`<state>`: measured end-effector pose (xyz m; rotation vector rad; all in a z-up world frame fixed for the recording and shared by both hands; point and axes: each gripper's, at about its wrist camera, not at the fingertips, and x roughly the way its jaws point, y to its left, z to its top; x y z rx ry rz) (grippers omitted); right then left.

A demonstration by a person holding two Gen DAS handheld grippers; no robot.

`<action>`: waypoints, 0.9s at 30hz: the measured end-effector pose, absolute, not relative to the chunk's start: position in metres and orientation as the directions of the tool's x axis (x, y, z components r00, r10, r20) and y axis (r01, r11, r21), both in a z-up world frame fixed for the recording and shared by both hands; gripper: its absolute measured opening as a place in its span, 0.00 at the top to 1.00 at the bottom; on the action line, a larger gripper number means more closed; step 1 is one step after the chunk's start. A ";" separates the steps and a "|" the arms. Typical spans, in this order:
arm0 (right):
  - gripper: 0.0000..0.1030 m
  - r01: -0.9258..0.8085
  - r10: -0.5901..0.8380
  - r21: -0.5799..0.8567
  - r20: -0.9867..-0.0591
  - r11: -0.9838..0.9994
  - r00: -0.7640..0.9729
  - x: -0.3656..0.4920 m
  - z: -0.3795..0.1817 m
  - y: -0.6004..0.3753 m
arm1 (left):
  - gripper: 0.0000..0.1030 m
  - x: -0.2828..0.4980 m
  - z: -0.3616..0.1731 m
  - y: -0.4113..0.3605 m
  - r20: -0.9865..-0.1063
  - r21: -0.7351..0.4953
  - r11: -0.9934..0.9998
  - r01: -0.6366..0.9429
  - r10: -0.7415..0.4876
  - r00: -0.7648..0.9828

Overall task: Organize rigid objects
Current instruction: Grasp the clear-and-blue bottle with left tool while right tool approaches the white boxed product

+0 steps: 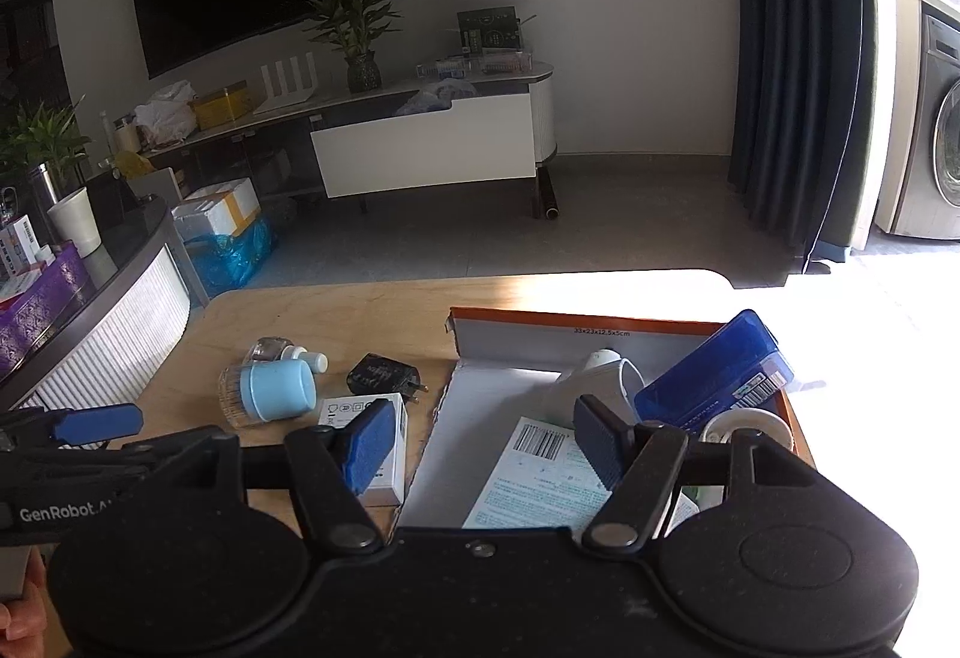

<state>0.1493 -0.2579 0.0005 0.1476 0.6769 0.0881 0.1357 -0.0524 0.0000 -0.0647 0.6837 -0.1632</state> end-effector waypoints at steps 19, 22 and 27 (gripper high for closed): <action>0.23 -0.100 0.199 0.188 -0.635 0.977 0.746 0.156 -0.016 -0.237 | 0.00 0.199 -0.028 -0.038 -0.642 -0.143 0.989 -0.024 -0.075 0.763; 0.23 -0.106 0.206 0.192 -0.635 0.976 0.744 0.158 -0.017 -0.236 | 0.00 0.213 -0.034 -0.044 -0.650 -0.139 0.989 -0.045 -0.057 0.758; 0.23 -0.117 0.217 0.195 -0.641 0.974 0.736 0.165 -0.021 -0.231 | 0.00 0.233 -0.048 -0.047 -0.686 -0.102 0.992 -0.078 -0.013 0.728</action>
